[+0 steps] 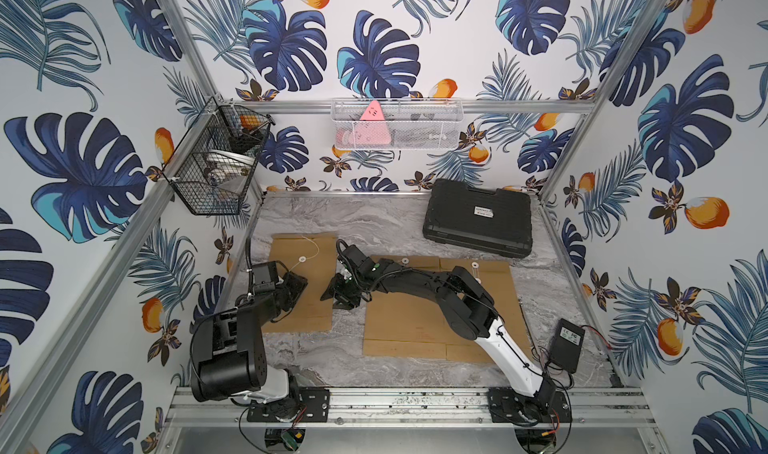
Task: Close the mouth of the file bag
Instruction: Pick up the file bag from the center of the board.
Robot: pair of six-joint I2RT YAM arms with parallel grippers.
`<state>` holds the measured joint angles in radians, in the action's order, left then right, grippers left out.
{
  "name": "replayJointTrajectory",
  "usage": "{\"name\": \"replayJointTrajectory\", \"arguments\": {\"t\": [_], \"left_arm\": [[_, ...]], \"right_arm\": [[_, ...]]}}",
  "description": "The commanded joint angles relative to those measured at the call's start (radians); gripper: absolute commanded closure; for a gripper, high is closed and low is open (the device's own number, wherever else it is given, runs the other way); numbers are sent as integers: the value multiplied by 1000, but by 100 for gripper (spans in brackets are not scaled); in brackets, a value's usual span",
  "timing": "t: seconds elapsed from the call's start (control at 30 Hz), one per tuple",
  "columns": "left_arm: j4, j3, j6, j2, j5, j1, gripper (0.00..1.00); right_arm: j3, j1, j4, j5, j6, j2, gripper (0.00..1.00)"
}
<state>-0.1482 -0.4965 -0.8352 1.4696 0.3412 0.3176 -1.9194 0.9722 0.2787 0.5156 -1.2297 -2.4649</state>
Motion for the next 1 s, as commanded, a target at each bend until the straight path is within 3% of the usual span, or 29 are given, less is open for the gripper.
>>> {"name": "replayJointTrajectory", "arguments": {"t": [0.0,0.37,0.63,0.77,0.97], "left_arm": [[194,40,-29,23,43,-3,48],[172,74,-26,11,48,-5,48],[183,66,-18,4,45,-5,48],[238,19,-2,-23,57,-3,47],[438,-166,97,-138,58,-3,43]], "right_arm": [[2,3,90,-45,28,-26,52],[-33,-4,82,-56,81,-42,66],[-48,-4,90,-56,128,-47,89],[-38,-7,99,-66,170,-9,100],[40,-44,59,19,194,118,100]]}}
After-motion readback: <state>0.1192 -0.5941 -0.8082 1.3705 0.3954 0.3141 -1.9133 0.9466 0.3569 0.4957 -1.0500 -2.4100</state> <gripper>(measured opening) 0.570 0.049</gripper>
